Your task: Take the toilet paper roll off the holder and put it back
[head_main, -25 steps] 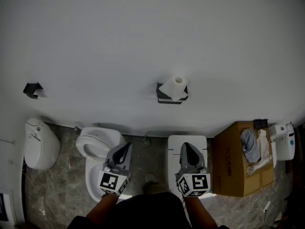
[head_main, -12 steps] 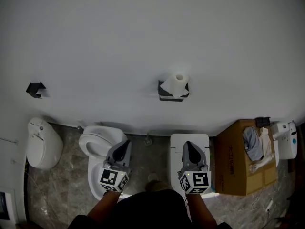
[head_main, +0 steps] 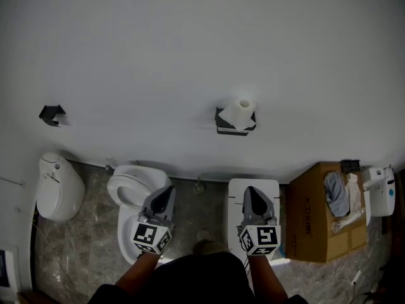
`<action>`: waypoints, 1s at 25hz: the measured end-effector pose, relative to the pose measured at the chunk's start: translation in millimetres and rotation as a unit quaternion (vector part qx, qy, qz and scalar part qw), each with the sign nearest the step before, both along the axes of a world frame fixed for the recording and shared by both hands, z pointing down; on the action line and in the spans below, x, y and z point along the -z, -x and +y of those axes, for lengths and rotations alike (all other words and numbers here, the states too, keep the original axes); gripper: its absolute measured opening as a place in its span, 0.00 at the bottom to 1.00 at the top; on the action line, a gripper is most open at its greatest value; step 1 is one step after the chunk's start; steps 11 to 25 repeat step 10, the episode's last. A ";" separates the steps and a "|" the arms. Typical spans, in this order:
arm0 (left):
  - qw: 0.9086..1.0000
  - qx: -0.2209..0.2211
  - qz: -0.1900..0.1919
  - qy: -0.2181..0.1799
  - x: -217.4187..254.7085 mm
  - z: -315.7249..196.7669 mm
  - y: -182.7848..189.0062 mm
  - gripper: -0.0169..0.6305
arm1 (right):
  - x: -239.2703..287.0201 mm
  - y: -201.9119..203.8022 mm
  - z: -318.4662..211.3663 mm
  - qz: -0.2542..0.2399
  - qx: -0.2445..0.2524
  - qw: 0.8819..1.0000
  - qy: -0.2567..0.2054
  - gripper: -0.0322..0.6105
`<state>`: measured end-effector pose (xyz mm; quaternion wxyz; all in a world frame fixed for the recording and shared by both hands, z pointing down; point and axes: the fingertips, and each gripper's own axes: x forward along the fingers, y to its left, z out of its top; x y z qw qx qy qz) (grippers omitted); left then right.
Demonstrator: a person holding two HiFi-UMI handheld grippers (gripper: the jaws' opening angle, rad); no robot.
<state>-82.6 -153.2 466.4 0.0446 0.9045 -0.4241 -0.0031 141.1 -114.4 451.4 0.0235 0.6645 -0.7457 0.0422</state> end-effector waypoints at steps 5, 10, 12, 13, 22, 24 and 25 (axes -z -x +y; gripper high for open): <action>1.000 -0.005 0.002 0.000 0.6 -1.4 -2.8 0.05 | 3.9 4.0 -0.9 0.004 0.002 1.000 -0.001 0.05; 1.000 -0.015 -0.012 -0.007 -0.6 -2.3 -8.8 0.05 | 2.8 7.0 -2.7 0.005 0.004 1.000 0.002 0.05; 1.000 -0.015 -0.012 -0.007 -0.6 -2.3 -8.8 0.05 | 2.8 7.0 -2.7 0.005 0.004 1.000 0.002 0.05; 1.000 -0.015 -0.012 -0.007 -0.6 -2.3 -8.8 0.05 | 2.8 7.0 -2.7 0.005 0.004 1.000 0.002 0.05; 1.000 -0.015 -0.012 -0.007 -0.6 -2.3 -8.8 0.05 | 2.8 7.0 -2.7 0.005 0.004 1.000 0.002 0.05; 1.000 -0.015 -0.012 -0.007 -0.6 -2.3 -8.8 0.05 | 2.8 7.0 -2.7 0.005 0.004 1.000 0.002 0.05; 1.000 -0.015 -0.012 -0.007 -0.6 -2.3 -8.8 0.05 | 2.8 7.0 -2.7 0.005 0.004 1.000 0.002 0.05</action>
